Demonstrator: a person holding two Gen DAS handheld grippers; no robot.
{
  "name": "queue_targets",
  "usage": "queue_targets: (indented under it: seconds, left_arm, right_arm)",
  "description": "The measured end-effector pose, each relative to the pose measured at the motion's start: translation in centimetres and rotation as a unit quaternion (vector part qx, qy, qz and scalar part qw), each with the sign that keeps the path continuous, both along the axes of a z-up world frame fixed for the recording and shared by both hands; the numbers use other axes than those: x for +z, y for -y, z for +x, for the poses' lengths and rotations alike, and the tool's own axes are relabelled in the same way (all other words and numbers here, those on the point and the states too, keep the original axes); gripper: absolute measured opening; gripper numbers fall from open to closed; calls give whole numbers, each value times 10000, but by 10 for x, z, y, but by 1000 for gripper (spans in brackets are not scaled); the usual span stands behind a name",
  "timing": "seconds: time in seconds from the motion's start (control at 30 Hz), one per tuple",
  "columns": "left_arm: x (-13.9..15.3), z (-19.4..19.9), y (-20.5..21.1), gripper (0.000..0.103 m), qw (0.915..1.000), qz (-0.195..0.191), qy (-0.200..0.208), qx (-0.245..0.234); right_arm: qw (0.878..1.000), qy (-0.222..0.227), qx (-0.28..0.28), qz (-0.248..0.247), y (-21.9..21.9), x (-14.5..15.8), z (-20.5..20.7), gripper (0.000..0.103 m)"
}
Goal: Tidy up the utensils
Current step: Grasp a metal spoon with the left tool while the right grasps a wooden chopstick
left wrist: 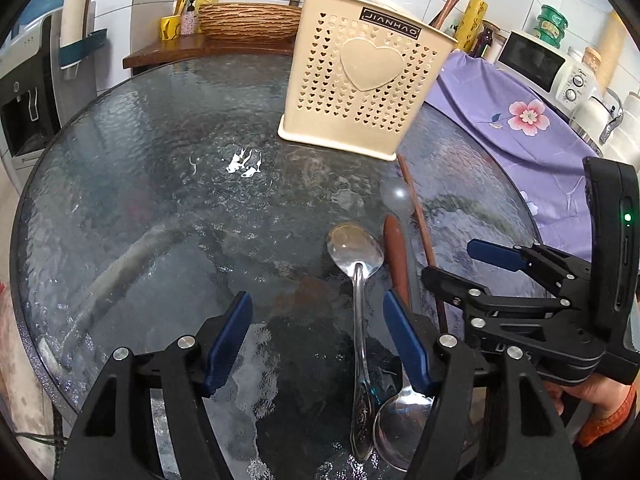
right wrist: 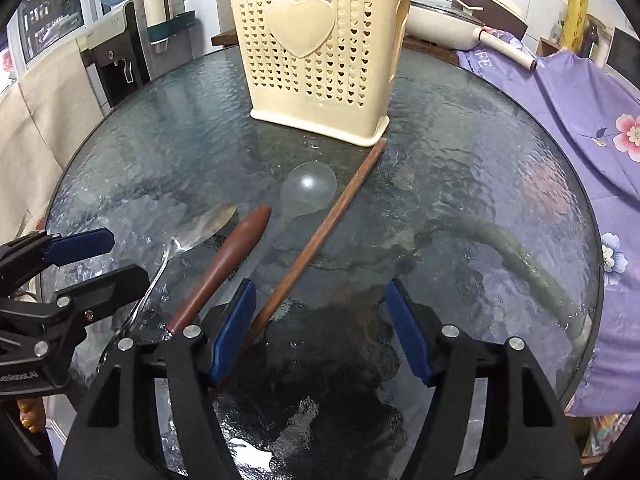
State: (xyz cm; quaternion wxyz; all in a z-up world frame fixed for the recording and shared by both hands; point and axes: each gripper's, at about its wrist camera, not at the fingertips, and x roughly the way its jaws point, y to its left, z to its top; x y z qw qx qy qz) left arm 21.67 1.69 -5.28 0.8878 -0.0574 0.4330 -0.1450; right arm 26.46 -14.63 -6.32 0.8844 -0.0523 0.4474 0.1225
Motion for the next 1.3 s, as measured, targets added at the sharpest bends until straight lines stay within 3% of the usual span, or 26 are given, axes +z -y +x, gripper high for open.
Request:
queue_targets:
  seconds: [0.17, 0.5, 0.63, 0.97, 1.17, 1.3]
  left_arm:
    - [-2, -1, -1, 66, 10000, -11, -22, 26]
    - [-1, 0, 10, 65, 9999, 8, -37, -109]
    - [-1, 0, 11, 56, 9999, -27, -63, -114]
    - [9, -4, 16, 52, 9998, -132, 36, -147]
    - [6, -1, 23, 50, 9997, -90, 4, -222]
    - [-1, 3, 17, 47, 9999, -69, -102, -92]
  right_arm:
    - [9999, -46, 98, -89, 11, 2, -6, 60]
    - [9997, -184, -173, -35, 53, 1, -14, 59]
    - [9998, -143, -160, -30, 51, 0, -13, 59]
    - [9999, -99, -5, -20, 40, 0, 0, 59]
    - [9998, -122, 149, -26, 31, 1, 13, 48]
    - [9995, -158, 273, -34, 25, 2, 26, 46]
